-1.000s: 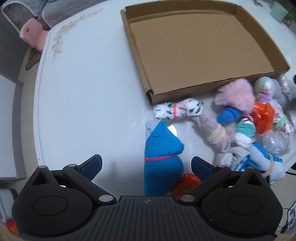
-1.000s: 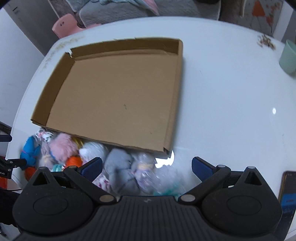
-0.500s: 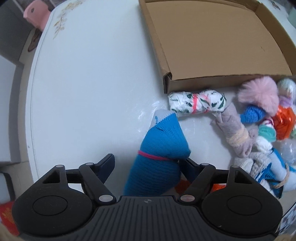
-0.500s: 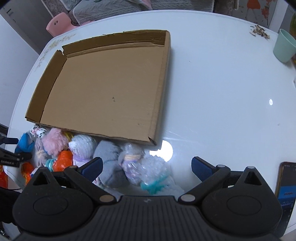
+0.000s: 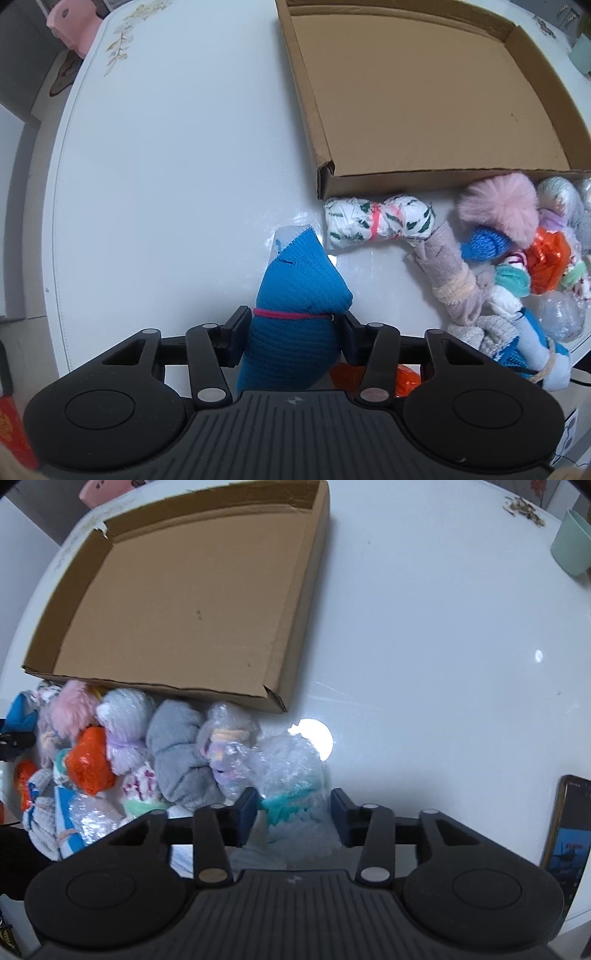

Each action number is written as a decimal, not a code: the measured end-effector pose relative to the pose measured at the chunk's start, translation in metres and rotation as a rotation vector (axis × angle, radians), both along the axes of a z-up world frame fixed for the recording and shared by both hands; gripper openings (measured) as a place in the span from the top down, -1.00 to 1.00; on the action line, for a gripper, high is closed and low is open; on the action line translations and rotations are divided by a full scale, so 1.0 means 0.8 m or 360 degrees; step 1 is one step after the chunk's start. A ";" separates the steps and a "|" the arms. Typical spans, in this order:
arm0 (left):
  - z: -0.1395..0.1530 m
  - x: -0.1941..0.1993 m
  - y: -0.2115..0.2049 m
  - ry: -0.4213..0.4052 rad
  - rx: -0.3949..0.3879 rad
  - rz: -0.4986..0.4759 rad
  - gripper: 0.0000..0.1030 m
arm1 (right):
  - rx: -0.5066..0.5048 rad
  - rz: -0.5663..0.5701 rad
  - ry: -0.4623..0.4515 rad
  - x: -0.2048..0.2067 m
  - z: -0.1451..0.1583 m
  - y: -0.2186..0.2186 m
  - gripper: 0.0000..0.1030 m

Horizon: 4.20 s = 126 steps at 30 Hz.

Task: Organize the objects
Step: 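Grasp the blue sock with the left tool while the right tool grasps the bubble-wrapped bundle, then carry both bundles into the box and open both tools to release them, then grasp the orange plastic bundle with the left tool while the right tool grasps the white rolled sock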

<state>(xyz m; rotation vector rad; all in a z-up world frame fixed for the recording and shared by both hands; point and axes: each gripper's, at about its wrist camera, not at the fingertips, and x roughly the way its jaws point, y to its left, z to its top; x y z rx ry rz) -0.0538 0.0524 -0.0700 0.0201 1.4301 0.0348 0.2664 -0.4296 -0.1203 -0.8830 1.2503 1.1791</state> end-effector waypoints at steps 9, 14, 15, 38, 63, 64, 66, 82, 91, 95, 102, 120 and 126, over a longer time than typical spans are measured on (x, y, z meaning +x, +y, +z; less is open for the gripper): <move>0.086 -0.005 0.024 -0.0218 -0.0192 0.0153 -0.08 | 0.0184 -0.0021 0.0025 0.010 0.039 -0.012 0.29; 0.128 0.035 0.035 -0.0432 -0.0332 0.0148 -0.08 | 0.0389 -0.0103 0.0054 0.024 0.079 -0.007 0.29; 0.122 0.049 0.030 -0.0475 -0.0339 0.0132 -0.08 | 0.0436 -0.0095 0.0079 0.022 0.086 0.001 0.29; -0.007 0.227 -0.044 -0.0634 -0.0235 -0.0077 -0.09 | 0.0478 0.0028 0.0147 -0.070 0.050 0.244 0.26; -0.002 0.218 -0.047 -0.0622 -0.0154 -0.0051 -0.53 | 0.0392 0.0005 0.0153 -0.091 0.033 0.256 0.14; -0.001 0.217 -0.048 -0.0621 -0.0160 -0.0050 -0.55 | 0.0394 0.0007 0.0148 -0.091 0.034 0.255 0.13; 0.003 0.215 -0.049 -0.0613 -0.0155 -0.0054 -0.60 | 0.0400 0.0007 0.0152 -0.091 0.036 0.252 0.12; 0.022 0.199 -0.049 -0.0424 -0.0204 -0.0004 -0.68 | 0.0382 0.0009 0.0151 -0.083 0.045 0.228 -0.12; 0.056 0.163 -0.066 -0.0405 -0.0161 -0.0101 -0.74 | 0.0414 0.0020 0.0156 -0.080 0.065 0.198 -0.21; 0.068 0.135 -0.071 -0.0376 -0.0185 -0.0141 -0.75 | 0.0435 0.0026 0.0163 -0.075 0.079 0.168 -0.28; 0.077 0.088 -0.075 -0.0350 -0.0223 -0.0124 -0.79 | 0.0456 0.0056 0.0155 -0.058 0.099 0.095 -0.44; 0.013 -0.070 -0.024 0.0051 -0.0479 0.0431 -0.87 | 0.0053 0.0726 0.0059 -0.054 0.042 -0.052 -0.48; -0.013 -0.083 -0.012 0.0094 -0.0601 0.0674 -0.89 | 0.0077 0.0859 0.0003 -0.072 0.038 -0.053 -0.47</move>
